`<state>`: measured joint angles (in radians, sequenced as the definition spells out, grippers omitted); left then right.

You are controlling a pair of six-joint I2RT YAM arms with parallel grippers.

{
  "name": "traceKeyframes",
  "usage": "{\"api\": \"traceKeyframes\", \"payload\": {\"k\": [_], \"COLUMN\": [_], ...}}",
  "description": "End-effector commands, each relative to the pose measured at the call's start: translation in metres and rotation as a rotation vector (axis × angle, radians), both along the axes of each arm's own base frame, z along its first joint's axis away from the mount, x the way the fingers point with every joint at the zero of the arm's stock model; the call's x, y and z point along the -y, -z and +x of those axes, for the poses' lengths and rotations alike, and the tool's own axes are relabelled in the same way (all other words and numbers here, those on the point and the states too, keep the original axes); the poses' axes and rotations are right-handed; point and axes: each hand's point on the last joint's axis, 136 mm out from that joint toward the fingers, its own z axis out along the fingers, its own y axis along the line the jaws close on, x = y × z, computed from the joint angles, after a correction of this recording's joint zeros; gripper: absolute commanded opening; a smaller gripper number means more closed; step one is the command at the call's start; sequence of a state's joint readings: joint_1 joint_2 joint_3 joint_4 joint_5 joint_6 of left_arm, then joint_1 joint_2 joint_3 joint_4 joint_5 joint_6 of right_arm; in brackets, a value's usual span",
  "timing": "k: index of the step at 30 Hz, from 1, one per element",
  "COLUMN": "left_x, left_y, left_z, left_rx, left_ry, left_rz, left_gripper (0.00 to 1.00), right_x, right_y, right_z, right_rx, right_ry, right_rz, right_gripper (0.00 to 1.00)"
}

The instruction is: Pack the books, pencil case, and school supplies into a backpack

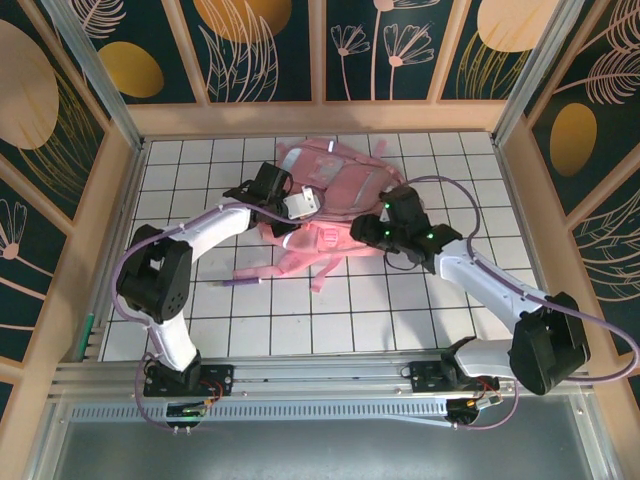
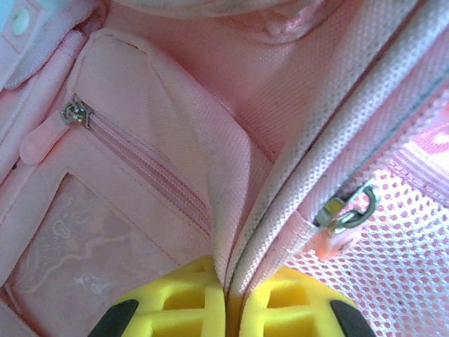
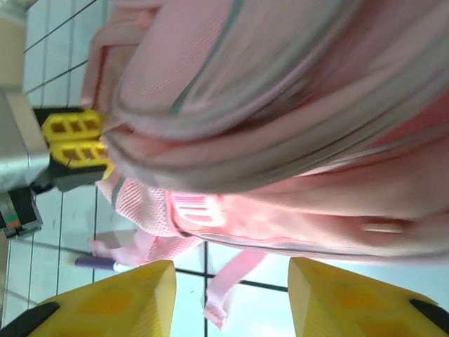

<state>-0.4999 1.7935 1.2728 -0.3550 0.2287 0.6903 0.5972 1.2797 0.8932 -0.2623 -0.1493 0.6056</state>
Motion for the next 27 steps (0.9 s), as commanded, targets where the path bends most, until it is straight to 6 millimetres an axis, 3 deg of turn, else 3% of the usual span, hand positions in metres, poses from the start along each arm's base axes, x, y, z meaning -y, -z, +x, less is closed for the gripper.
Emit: {"api": "traceKeyframes", "payload": {"k": [1, 4, 8, 16, 27], "left_x": [0.027, 0.031, 0.034, 0.049, 0.060], "left_y": [-0.053, -0.063, -0.069, -0.073, -0.089], "left_z": [-0.028, -0.038, -0.044, -0.051, -0.067], "left_rx": [-0.123, -0.158, -0.205, -0.358, -0.404], "left_ry": [-0.027, -0.044, -0.077, -0.100, 0.003], "left_rz": [-0.270, -0.346, -0.410, -0.514, -0.602], "left_gripper": [0.00, 0.00, 0.00, 0.00, 0.00], "right_x": [-0.036, -0.059, -0.073, -0.068, -0.065], "right_y": [-0.027, -0.029, -0.036, -0.028, 0.015], "right_z": [0.003, 0.004, 0.018, 0.034, 0.046], "right_rx": [0.184, 0.305, 0.379, 0.426, 0.360], "right_ry": [-0.130, -0.219, -0.203, 0.068, 0.136], "right_rz": [0.012, -0.039, -0.105, -0.286, -0.488], "right_gripper": [0.44, 0.41, 0.41, 0.43, 0.51]}}
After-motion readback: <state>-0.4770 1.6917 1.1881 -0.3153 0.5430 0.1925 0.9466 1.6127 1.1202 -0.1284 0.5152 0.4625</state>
